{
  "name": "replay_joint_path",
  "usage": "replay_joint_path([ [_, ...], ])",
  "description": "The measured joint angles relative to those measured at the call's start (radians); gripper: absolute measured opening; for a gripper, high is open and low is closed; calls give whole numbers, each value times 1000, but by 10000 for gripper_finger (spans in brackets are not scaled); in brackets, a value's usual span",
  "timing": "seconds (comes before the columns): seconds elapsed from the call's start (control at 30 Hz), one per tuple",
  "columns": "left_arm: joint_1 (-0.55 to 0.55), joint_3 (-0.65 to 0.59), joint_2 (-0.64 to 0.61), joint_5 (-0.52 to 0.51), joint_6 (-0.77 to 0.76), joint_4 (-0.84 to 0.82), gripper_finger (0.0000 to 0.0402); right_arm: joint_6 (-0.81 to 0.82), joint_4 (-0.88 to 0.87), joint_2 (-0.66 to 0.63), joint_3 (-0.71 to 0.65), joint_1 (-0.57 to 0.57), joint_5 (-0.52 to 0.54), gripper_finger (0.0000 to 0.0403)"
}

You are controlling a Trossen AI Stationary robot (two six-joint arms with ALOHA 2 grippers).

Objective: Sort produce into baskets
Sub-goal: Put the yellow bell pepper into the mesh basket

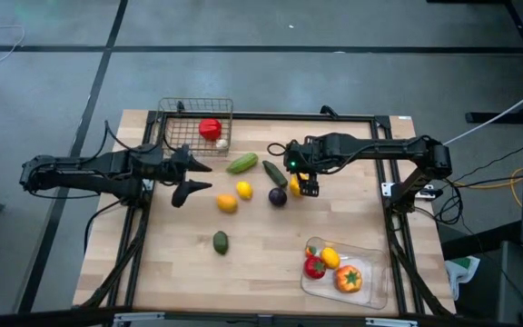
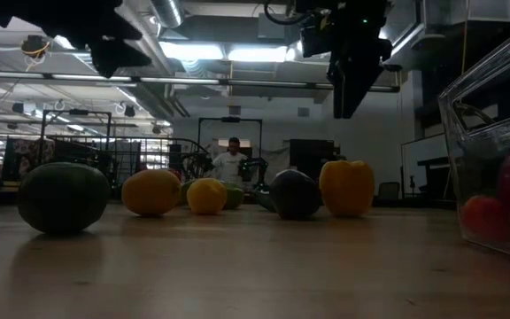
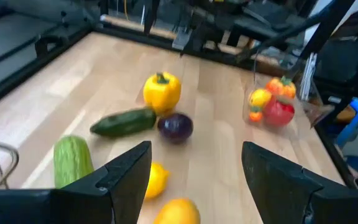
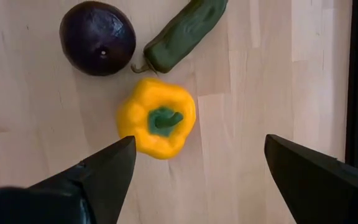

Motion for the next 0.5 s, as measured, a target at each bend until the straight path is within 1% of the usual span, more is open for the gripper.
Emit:
replay_joint_path([
  [0.37,0,0,0,0,-3,-170,247,0,60,0,0,-1,-1,351],
  [0.5,0,0,0,0,-4,-231,247,0,62,0,0,-21,-1,351],
])
